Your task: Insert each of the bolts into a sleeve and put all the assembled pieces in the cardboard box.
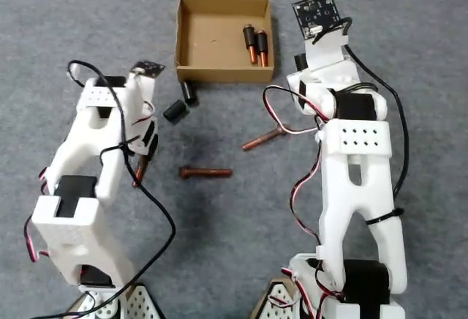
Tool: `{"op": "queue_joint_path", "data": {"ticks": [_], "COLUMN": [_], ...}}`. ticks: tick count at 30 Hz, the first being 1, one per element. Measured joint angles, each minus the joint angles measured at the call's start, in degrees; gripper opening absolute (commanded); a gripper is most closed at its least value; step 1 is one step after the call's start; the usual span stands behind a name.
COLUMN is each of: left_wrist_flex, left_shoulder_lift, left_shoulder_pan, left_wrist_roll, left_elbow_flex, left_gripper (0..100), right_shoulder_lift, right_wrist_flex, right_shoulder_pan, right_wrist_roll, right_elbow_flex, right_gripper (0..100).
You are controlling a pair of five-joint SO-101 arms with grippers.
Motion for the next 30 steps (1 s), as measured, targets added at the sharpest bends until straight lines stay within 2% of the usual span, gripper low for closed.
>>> {"op": "queue_joint_path", "data": {"ticks": [10,14,18,20,26,30], "left_wrist_flex": [-2.8,-2.5,-0.4,0.2,0.2,-0.2], "left_shoulder_lift": [5.7,9.0,11.3,12.0,12.0,6.5], "left_shoulder_pan": [0.5,0.4,0.4,0.6,0.6,0.7], "left_wrist_roll": [0.2,5.1,6.4,6.8,6.9,6.8], "left_elbow_flex": [-1.1,-4.0,-6.5,-7.3,-7.4,-6.9], "left_gripper": [12,12,1,2,2,2], "right_shoulder_lift": [0.0,0.0,0.0,0.0,0.0,-3.3], "right_wrist_flex": [0.0,0.0,0.0,0.0,0.0,0.7], "right_shoulder_pan": [0.0,0.0,0.0,0.0,0.0,0.0], "right_wrist_roll": [0.0,0.0,0.0,0.0,0.0,0.0], "right_elbow_flex": [0.0,0.0,0.0,0.0,0.0,0.0], "right_gripper": [0.1,0.1,0.1,0.1,0.1,0.1]}}
